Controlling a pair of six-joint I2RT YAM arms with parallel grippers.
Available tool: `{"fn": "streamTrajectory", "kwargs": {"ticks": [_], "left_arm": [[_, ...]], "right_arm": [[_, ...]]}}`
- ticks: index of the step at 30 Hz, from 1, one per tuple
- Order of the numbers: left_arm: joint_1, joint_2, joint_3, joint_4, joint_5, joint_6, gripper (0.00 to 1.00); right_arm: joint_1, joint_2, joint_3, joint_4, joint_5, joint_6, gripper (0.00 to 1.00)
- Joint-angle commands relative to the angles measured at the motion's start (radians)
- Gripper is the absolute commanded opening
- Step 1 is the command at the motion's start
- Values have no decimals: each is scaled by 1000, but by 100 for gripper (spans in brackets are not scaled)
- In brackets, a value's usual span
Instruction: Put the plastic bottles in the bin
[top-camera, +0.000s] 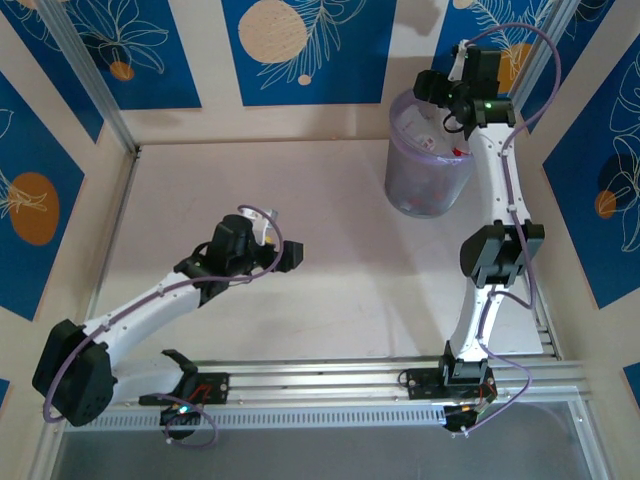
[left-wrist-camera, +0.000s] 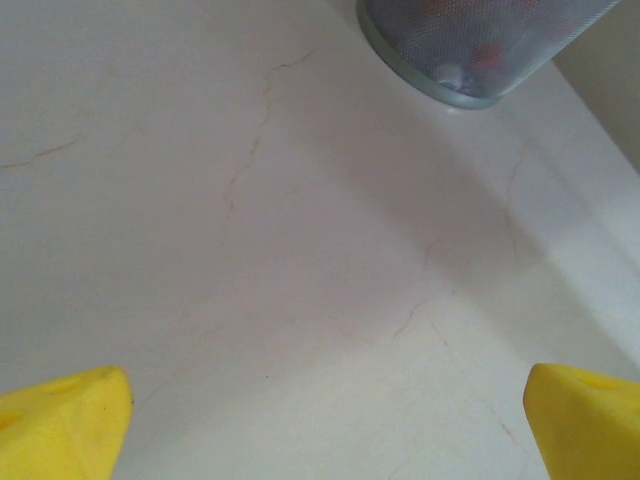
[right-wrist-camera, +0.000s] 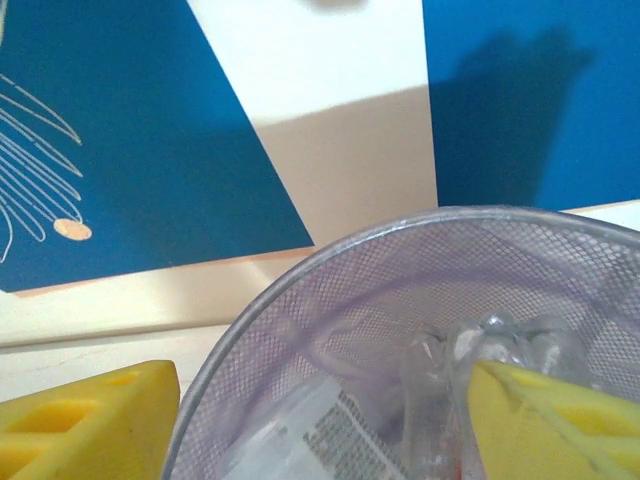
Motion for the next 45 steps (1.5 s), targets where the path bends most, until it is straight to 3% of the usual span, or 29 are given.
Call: {"fn": "streamTrajectory", "kwargs": {"ticks": [1,9,13,21,25,30,34,45], "left_arm": [[18,-28,56,-86,-71,57,100],[68,-68,80,-183,-177,127,100],[104,-113,63,-201,-233,155,100],[190,-169,-1,-229,-494,218,100],[237,-207,-91,-143,-574,244,100],[301,-221,-198,-15,-581,267,100],[329,-178,-281,150,-561,329,100],[391,140,-361,678,-511,463,100]], "right_arm": [[3,-122,-108,10,-21,-28,78],[47,-441,-503,110,-13,-76,90],[115,-605,-697,125,32,-117,99],[264,-858,-1059,186,146,-168,99],[306,-937,-1267,280,156,-168,99],[286,-943,-1435,359,143,-124,99],[242,-918,-1593,546,108,-141,99],[153,-655,-1755,1017,91,-215,99]]}}
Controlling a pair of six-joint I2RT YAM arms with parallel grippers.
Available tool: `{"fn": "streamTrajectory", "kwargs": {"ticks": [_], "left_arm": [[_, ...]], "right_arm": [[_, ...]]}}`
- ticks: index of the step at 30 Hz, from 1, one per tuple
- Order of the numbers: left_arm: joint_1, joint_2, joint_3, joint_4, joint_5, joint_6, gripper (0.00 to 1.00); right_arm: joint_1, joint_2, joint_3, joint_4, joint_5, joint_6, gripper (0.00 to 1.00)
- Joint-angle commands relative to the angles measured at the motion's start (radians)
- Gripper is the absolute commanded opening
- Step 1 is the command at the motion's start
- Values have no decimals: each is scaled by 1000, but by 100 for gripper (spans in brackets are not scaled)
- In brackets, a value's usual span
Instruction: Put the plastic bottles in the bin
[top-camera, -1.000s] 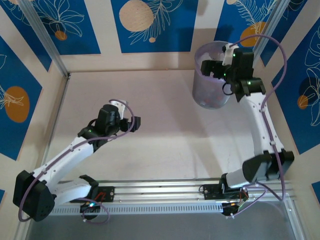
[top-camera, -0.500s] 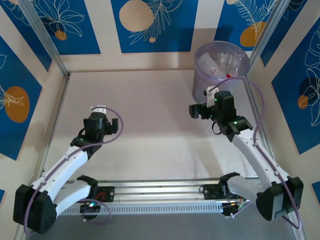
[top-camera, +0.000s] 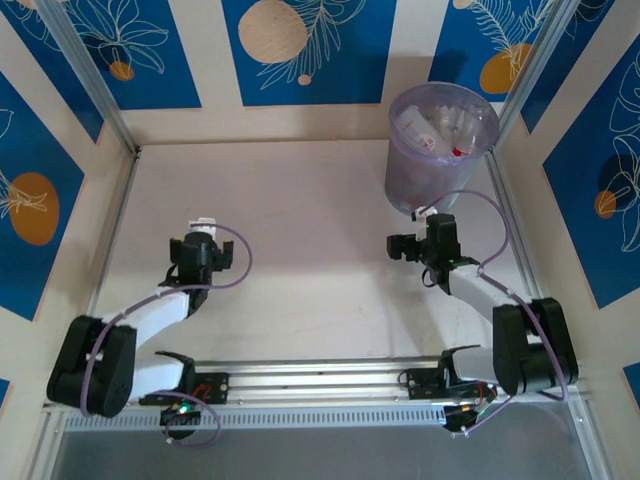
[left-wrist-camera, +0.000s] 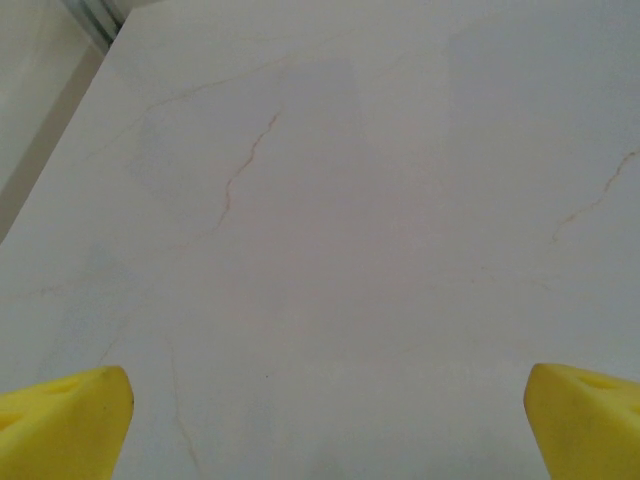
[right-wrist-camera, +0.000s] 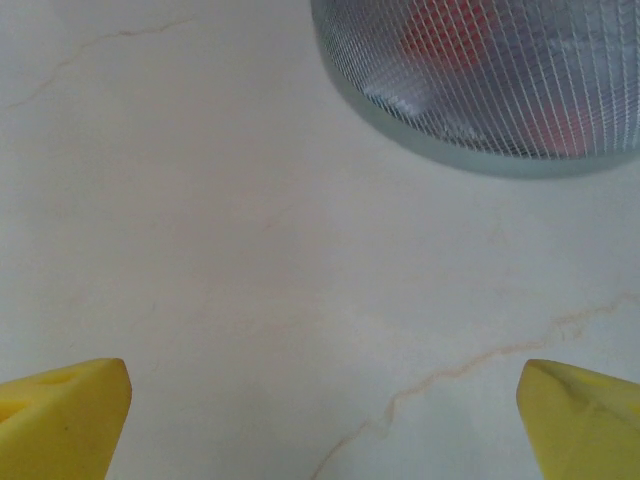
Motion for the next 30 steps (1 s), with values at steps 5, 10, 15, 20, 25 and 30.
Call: {"fn": "streamTrajectory", "kwargs": {"ticks": [5,10,15,20,25,30], "left_arm": [[53,178,-3,409,25,74,100],[85,245,5,441,70,35,100],[100,343,-54,672,127,61,100],[110,308,-43,583,146,31,100],[111,319,-47,615,145,40,100],[111,316,-48,610,146,36,100]], "right_arm": [[-31,142,-8,392,-29,-88,99],[-99,167,-56,497,-91,-31,99],[-123,218,-143,698,-125,-12,99],[-143,216,-125,661,-131,8,99],[-156,214,-113,634,-151,20,99],[-156,212,-114,631,-151,20,99]]}}
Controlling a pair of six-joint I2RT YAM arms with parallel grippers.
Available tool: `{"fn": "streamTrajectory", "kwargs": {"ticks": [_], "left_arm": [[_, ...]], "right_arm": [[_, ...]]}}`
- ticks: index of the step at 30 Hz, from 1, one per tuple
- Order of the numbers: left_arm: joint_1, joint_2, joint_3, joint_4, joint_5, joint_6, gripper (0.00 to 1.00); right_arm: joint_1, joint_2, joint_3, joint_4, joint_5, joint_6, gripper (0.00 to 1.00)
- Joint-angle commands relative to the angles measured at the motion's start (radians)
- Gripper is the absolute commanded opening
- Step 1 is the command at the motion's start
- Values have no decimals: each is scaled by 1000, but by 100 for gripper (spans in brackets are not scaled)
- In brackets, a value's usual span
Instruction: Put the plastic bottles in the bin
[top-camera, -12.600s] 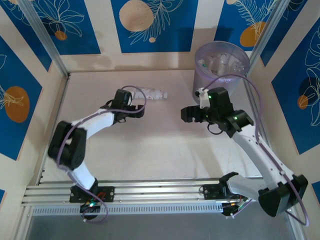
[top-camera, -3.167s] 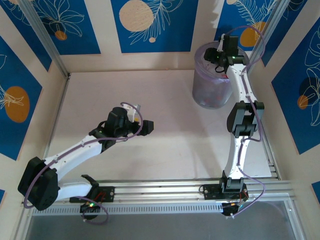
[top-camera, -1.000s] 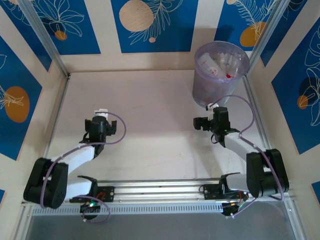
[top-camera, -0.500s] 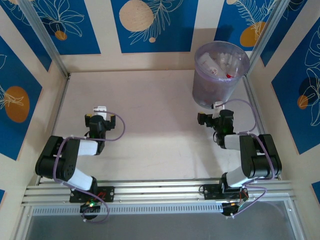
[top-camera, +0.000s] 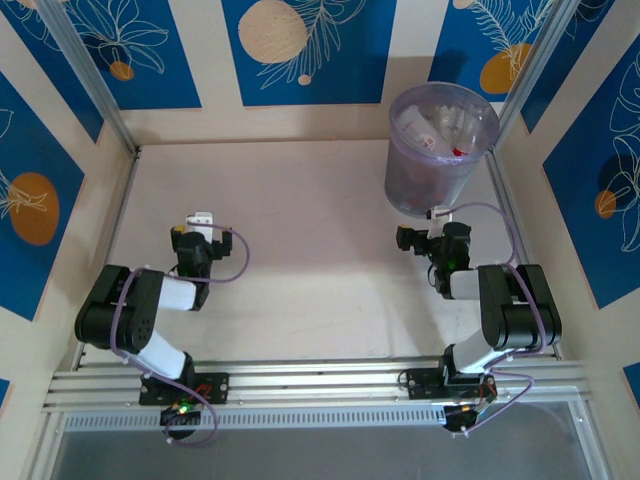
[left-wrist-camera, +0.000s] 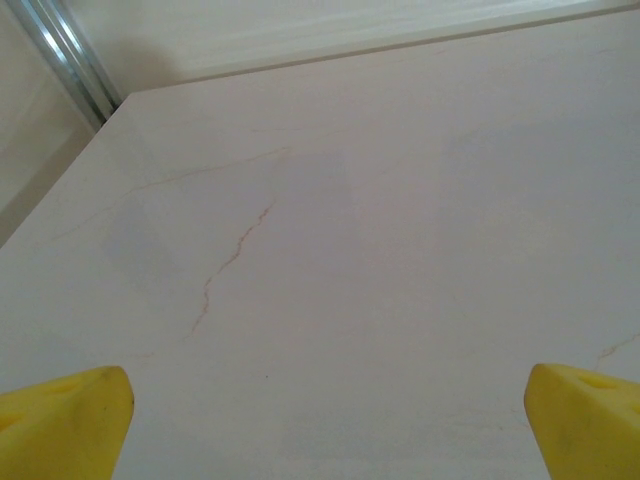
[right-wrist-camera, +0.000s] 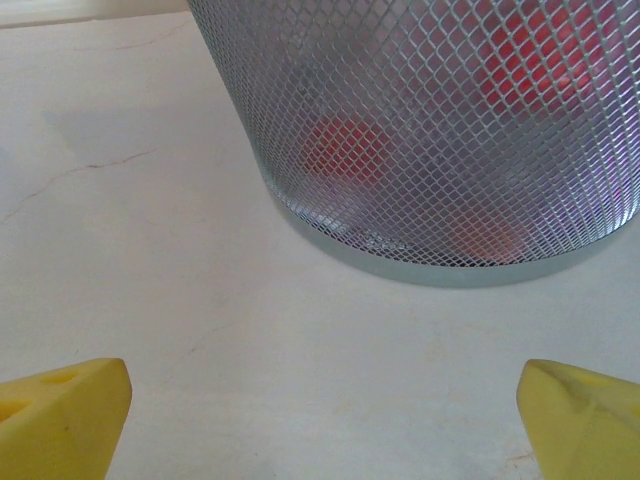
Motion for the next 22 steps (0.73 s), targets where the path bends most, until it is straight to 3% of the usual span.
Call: {"fn": "streamTrajectory", "kwargs": {"ticks": [1,22], "left_arm": [[13,6,-10,45,21,-8,100],[13,5,-10,46,21,-8,100]], "right_arm": [[-3,-3,23,29,-17,12,99],[-3,-3,24,28,-18,12,99]]}}
